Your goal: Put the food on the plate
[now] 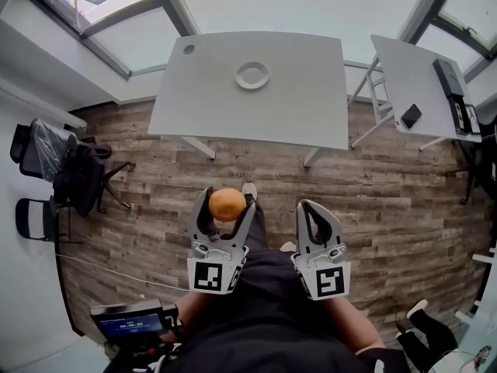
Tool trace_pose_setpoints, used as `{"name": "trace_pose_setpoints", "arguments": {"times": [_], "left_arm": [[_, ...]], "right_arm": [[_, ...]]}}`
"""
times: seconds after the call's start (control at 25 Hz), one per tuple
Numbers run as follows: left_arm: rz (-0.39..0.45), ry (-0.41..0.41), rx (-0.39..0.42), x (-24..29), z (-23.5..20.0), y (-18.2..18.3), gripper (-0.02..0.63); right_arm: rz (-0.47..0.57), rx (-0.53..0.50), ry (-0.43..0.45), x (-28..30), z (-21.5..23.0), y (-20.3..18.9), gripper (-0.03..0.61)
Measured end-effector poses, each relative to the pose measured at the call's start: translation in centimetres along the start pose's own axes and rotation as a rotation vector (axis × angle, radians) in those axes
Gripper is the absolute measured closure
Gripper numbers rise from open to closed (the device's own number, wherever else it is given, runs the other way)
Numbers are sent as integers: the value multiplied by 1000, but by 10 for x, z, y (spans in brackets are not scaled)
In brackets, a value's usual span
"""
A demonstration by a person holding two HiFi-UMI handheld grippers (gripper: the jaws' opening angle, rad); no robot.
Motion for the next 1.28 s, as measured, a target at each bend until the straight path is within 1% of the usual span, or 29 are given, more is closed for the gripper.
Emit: {"name": "trace_pose_setpoints", "arguments": {"times": [0.12,0.24,0.32,0.44,0.6,0.72,0.92,1.04,1.16,1.28], "left_arm": [[3,-29,-6,29,-19,8,273],[6,-58,-3,65,-45,17,273],[12,-75,-21,84,-65,27,273],[12,-94,-59,104,-97,38,273],[27,-92,-55,135,-136,50,273],[30,-95,-64,150,-160,50,273],[5,-87,-98,162,-194,44,273],[-7,-78,-102,168,-212,44,273],[3,-53,-111,173,-225,47,275],[14,-22,-103,175,-232,50,273]], "right_arm": [[0,18,-32,36,10,5,574],[-15,21,-43,84,18,8,574],[-33,14,-46,116,18,11,574],[-47,3,-41,156,10,20,574],[-44,-26,-21,204,1,29,574],[-61,-42,-13,232,-4,27,574],[-99,-31,0,264,-10,21,574],[-116,-33,4,278,-14,19,574],[-122,-37,-17,279,-6,18,574],[-120,-34,-36,278,6,18,574]]}}
Point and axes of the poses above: the fingertips, and each gripper's own axes: x forward along the fingers, z to its right, y out of its top, the point moved 3 cm from there along -x, backward along the fingers, and after that the axes turned 9 degrees about -x, right-handed, at the moved point
